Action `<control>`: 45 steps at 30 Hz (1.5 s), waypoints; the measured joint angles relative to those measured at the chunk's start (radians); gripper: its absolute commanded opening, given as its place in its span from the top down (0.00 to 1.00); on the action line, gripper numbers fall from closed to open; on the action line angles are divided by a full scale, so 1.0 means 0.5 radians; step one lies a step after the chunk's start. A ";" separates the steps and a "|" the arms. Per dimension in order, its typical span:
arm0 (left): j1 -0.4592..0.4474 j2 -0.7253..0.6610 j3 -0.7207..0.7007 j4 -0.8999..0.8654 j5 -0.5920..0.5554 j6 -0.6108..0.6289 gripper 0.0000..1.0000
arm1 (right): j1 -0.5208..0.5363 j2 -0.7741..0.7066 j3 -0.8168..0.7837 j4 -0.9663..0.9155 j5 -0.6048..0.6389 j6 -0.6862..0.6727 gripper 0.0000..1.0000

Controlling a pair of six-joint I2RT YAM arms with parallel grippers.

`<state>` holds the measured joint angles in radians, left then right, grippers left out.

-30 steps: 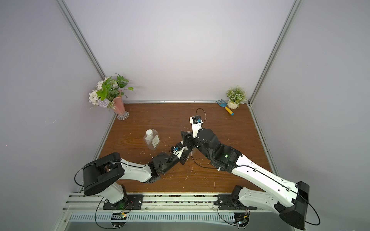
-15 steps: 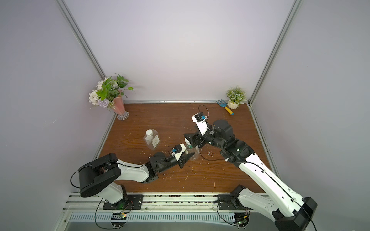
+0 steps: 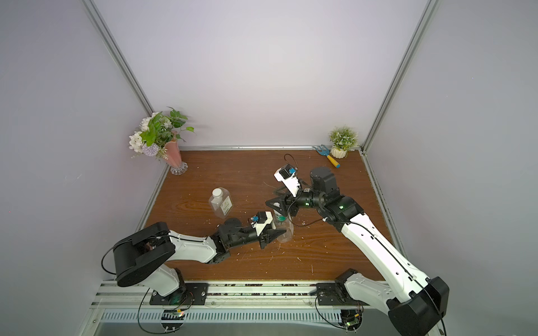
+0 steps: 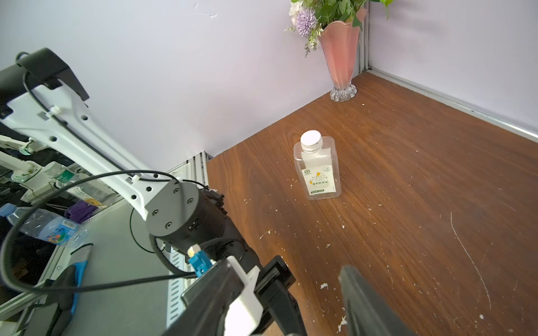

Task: Screw on the bottle caps
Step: Screw the bottle cap onto the plastic bottle.

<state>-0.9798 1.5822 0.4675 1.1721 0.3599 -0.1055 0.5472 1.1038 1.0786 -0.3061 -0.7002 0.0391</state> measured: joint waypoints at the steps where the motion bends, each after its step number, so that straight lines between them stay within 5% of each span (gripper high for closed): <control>1: 0.000 0.000 0.005 -0.008 0.010 -0.001 0.97 | -0.002 0.000 0.000 -0.009 -0.021 -0.005 0.43; 21: 0.046 0.000 0.011 -0.035 0.061 -0.008 0.98 | -0.025 -0.041 -0.026 -0.076 -0.088 -0.019 0.49; 29: 0.060 0.000 0.011 -0.046 0.081 -0.009 0.98 | -0.028 -0.044 -0.026 -0.077 -0.095 -0.031 0.77; 39: 0.073 0.002 0.011 -0.067 0.088 -0.014 0.98 | -0.031 -0.048 -0.059 -0.053 -0.099 -0.027 0.76; 45: 0.087 0.003 0.011 -0.114 0.095 -0.007 0.99 | -0.035 -0.063 -0.118 0.001 -0.083 -0.014 0.91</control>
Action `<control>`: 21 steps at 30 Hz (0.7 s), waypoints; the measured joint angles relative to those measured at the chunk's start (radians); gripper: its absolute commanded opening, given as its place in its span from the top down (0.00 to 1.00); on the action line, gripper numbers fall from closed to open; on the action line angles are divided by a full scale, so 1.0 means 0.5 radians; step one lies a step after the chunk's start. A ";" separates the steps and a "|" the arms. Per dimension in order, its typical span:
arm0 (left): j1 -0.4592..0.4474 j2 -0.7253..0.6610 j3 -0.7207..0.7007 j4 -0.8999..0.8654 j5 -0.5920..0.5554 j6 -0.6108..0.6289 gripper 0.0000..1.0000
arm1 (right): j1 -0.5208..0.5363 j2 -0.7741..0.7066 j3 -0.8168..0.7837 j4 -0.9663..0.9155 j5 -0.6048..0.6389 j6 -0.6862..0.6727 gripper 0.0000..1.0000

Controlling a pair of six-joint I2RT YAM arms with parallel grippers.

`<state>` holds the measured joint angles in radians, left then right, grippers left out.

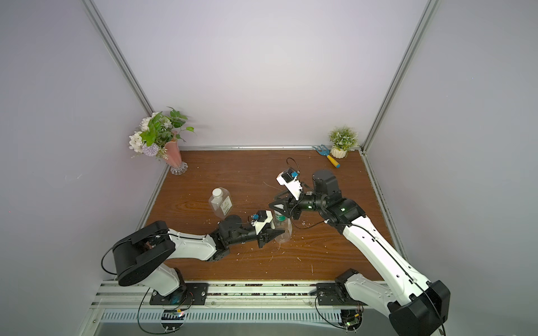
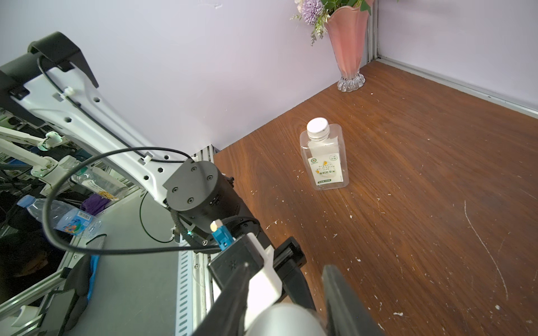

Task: Screw on the bottle caps
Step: Screw the bottle cap onto the plastic bottle.

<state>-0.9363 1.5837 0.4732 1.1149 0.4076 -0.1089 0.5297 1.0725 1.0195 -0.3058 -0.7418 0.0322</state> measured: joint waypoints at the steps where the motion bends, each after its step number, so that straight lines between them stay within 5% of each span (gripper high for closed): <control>1: 0.000 -0.001 0.000 -0.005 -0.002 0.004 0.99 | 0.001 -0.009 -0.011 0.011 0.007 0.005 0.92; 8: 0.000 -0.001 0.000 -0.045 -0.111 0.033 0.99 | 0.130 -0.118 -0.166 0.198 0.329 0.098 1.00; 21: 0.000 0.002 0.028 -0.082 -0.484 0.118 0.98 | 0.586 -0.153 -0.331 0.579 1.447 0.442 1.00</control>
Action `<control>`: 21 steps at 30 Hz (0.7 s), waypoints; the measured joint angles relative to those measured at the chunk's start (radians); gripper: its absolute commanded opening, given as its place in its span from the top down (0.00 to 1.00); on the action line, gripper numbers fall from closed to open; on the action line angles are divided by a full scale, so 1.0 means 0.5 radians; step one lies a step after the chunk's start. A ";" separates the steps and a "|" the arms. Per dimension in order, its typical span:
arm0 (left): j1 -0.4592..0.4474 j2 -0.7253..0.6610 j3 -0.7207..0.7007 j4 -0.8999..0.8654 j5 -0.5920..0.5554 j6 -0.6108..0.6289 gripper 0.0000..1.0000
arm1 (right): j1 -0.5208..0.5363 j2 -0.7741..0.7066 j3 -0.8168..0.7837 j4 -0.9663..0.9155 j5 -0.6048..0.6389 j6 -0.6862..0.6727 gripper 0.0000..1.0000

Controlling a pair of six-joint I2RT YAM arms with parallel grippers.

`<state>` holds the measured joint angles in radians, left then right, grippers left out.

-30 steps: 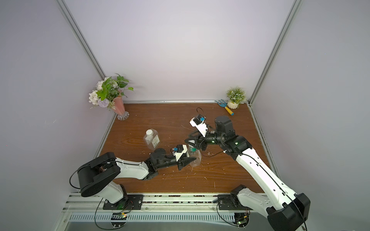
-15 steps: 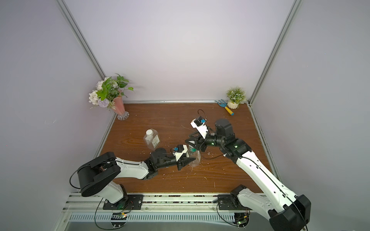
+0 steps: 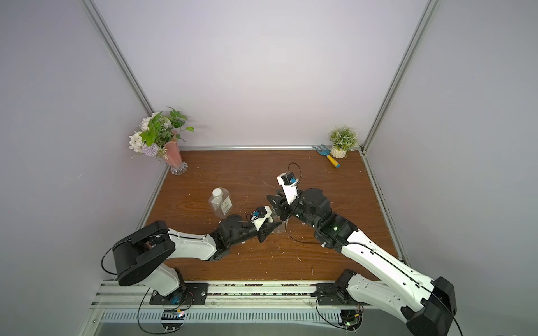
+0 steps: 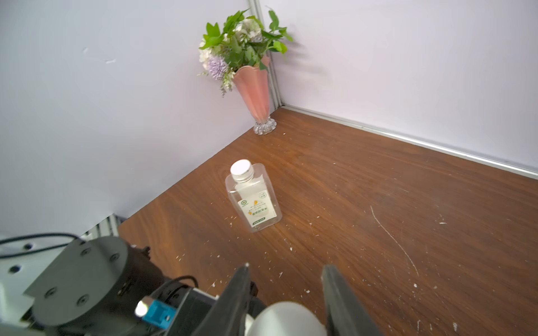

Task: Screw on the bottle caps
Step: Screw the bottle cap onto the plastic bottle.

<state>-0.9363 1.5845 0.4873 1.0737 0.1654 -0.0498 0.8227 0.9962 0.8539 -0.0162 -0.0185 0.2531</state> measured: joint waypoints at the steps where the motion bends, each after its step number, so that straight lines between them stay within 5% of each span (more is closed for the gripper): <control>1: -0.001 0.005 0.008 -0.002 -0.035 0.010 0.98 | 0.034 0.014 0.004 0.012 0.092 0.031 1.00; 13: -0.078 0.082 0.041 0.029 -0.462 0.064 0.98 | 0.498 0.427 0.332 -0.197 1.352 0.609 1.00; 19: -0.090 0.100 0.044 0.050 -0.596 0.053 0.98 | 0.607 0.658 0.553 -0.392 1.739 0.874 1.00; 21: -0.090 0.103 0.044 0.051 -0.613 0.050 0.98 | 0.612 0.668 0.570 -0.414 1.759 0.896 0.88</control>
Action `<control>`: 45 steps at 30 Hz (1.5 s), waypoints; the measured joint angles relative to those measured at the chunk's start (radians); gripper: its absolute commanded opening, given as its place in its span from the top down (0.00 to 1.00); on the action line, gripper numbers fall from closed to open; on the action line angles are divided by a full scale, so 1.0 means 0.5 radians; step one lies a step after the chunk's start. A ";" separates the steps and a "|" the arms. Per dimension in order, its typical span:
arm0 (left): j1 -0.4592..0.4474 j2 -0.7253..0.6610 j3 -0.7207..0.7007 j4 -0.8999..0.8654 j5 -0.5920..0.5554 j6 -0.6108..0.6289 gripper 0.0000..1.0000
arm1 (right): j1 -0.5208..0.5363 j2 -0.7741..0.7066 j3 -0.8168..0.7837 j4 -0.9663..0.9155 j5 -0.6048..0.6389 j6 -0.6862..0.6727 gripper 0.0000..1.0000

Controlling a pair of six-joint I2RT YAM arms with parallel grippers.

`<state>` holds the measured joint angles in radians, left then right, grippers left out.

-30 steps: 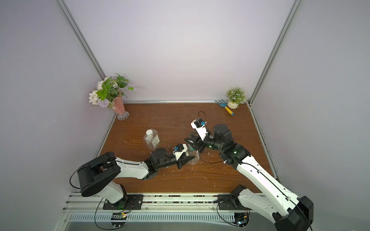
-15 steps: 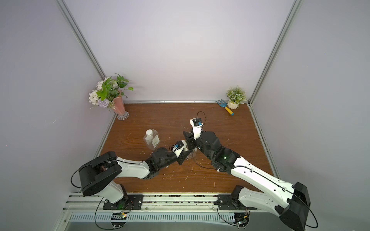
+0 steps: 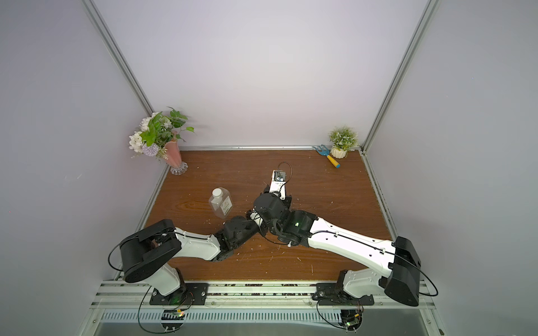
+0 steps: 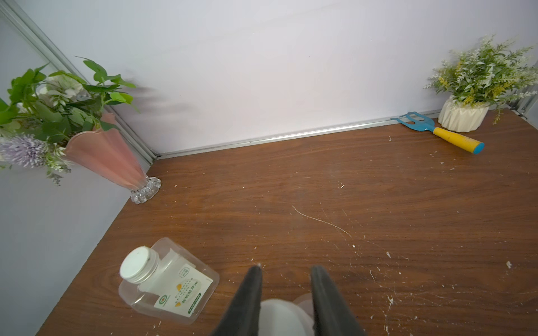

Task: Screw on the bottle caps
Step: Screw the bottle cap onto the plastic bottle.

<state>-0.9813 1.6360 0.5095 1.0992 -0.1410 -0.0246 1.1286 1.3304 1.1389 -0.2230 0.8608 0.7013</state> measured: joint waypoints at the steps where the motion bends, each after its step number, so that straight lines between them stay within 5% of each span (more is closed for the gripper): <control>1: 0.000 0.000 0.000 0.000 -0.003 -0.001 0.98 | 0.000 -0.005 0.000 -0.003 -0.002 -0.002 0.74; 4: 0.000 0.000 0.000 0.016 0.016 0.002 0.98 | -0.015 -0.068 -0.007 -0.011 -0.086 -0.042 0.50; 9: 0.000 0.000 0.000 0.082 0.145 0.020 0.98 | -0.208 -0.316 -0.082 -0.021 -0.540 -0.211 0.38; 15: 0.009 -0.001 0.001 0.128 0.386 0.020 0.98 | -0.678 -0.554 0.017 -0.047 -1.154 -0.548 0.22; 24: 0.102 -0.014 0.012 0.109 0.903 -0.080 0.98 | -1.101 -0.555 -0.037 -0.043 -2.486 -1.069 0.22; 29: 0.115 -0.060 0.069 0.018 1.088 -0.106 0.98 | -1.189 -0.461 -0.209 -0.011 -2.996 -1.151 0.26; 45: 0.119 -0.065 0.128 -0.101 1.270 -0.114 0.98 | -1.196 -0.497 -0.256 -0.013 -3.250 -1.221 0.42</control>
<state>-0.9218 1.6035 0.5735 1.0485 0.4938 -0.0818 0.5304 1.0821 1.0111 -0.2295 -0.7643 0.0906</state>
